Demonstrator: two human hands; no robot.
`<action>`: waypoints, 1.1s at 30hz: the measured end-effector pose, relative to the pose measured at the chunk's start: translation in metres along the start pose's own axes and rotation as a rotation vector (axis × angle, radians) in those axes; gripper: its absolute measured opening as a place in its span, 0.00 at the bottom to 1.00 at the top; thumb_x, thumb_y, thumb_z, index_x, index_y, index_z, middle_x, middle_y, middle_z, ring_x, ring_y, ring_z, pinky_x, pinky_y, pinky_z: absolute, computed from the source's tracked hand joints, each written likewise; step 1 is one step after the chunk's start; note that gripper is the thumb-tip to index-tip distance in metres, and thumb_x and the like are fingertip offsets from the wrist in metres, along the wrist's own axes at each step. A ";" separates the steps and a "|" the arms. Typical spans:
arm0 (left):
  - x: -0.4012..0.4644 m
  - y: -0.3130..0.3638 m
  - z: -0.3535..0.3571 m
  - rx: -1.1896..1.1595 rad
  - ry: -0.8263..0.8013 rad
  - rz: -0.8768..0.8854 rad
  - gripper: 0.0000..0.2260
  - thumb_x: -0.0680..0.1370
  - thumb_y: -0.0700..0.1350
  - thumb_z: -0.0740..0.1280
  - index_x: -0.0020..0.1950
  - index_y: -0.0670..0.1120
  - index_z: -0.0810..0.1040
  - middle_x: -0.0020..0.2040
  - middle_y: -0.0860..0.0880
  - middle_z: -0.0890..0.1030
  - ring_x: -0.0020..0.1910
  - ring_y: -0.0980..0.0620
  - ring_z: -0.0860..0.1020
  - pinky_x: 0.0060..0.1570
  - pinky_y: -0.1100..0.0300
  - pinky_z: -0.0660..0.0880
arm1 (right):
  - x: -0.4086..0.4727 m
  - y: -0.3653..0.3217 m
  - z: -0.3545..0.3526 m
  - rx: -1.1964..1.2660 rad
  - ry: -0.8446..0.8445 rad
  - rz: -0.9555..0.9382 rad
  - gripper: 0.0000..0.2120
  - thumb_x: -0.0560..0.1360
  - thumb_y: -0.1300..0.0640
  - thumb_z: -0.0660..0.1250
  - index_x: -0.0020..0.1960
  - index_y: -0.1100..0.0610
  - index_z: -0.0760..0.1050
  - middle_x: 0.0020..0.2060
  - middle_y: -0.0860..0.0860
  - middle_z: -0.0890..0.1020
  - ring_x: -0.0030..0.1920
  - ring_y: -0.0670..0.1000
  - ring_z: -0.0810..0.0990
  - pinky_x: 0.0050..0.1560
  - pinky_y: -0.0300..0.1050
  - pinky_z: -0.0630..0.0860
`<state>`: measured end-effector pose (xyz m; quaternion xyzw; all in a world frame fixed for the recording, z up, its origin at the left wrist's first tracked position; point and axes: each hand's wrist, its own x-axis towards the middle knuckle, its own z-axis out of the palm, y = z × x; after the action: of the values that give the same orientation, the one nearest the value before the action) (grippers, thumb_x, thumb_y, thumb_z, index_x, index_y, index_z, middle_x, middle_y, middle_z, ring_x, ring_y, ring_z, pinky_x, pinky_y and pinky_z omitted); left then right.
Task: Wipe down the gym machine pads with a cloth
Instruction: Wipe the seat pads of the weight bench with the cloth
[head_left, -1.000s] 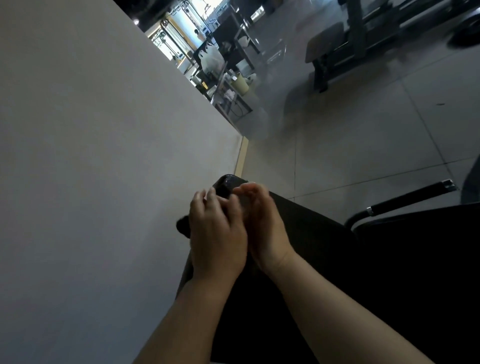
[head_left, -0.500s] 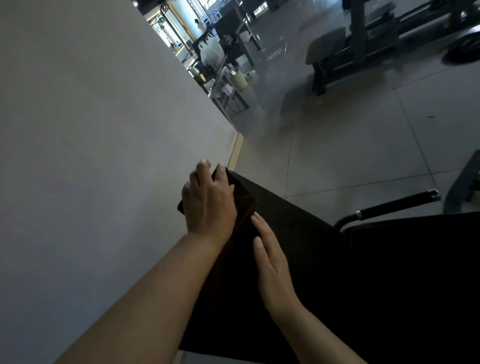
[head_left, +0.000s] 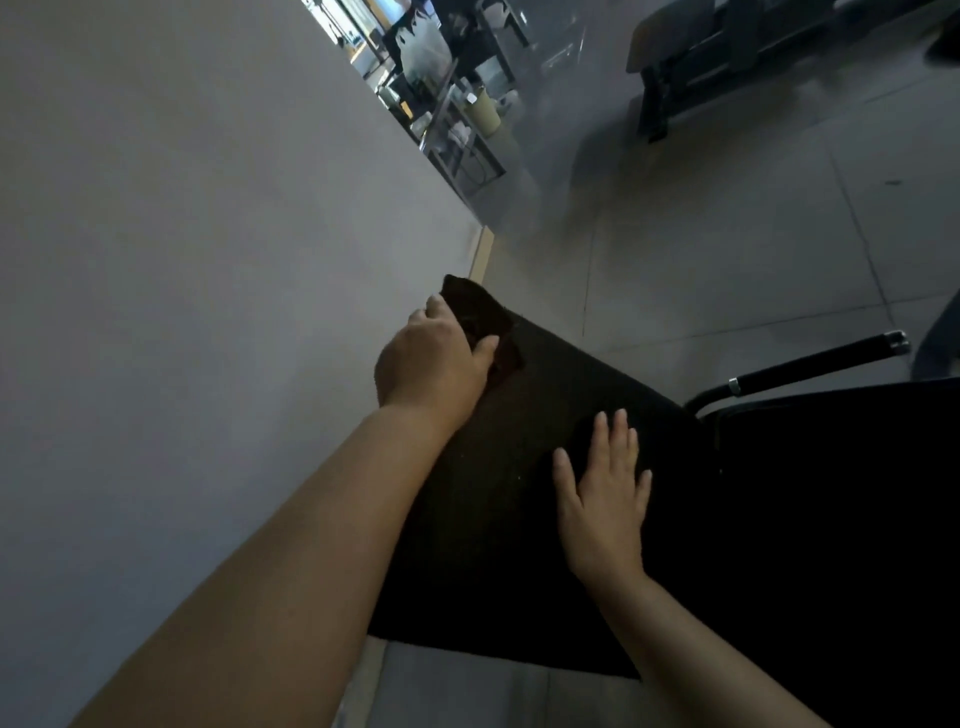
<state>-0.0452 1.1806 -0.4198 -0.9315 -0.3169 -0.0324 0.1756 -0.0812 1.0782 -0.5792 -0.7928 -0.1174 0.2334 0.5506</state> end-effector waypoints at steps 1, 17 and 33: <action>-0.008 -0.003 -0.001 -0.012 0.008 0.000 0.29 0.79 0.59 0.61 0.72 0.41 0.63 0.62 0.42 0.75 0.58 0.45 0.76 0.46 0.58 0.69 | -0.002 0.004 0.000 0.005 0.000 0.013 0.31 0.80 0.41 0.47 0.77 0.50 0.40 0.76 0.46 0.37 0.74 0.45 0.34 0.74 0.53 0.36; -0.061 -0.007 -0.011 0.090 -0.055 -0.120 0.24 0.81 0.56 0.55 0.70 0.40 0.63 0.64 0.42 0.73 0.56 0.46 0.75 0.44 0.58 0.67 | -0.014 0.017 0.014 -0.032 0.052 0.038 0.30 0.80 0.42 0.48 0.78 0.51 0.44 0.77 0.47 0.42 0.76 0.46 0.38 0.75 0.52 0.41; -0.135 -0.037 -0.001 0.087 -0.074 -0.060 0.30 0.72 0.48 0.70 0.68 0.32 0.68 0.61 0.34 0.77 0.56 0.36 0.79 0.48 0.47 0.78 | -0.018 0.014 0.015 -0.046 0.185 0.047 0.26 0.79 0.48 0.55 0.75 0.56 0.60 0.74 0.55 0.61 0.74 0.55 0.59 0.72 0.55 0.58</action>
<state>-0.1747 1.1292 -0.4305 -0.9137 -0.3520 0.0107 0.2030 -0.1050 1.0769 -0.5924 -0.8259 -0.0527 0.1693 0.5353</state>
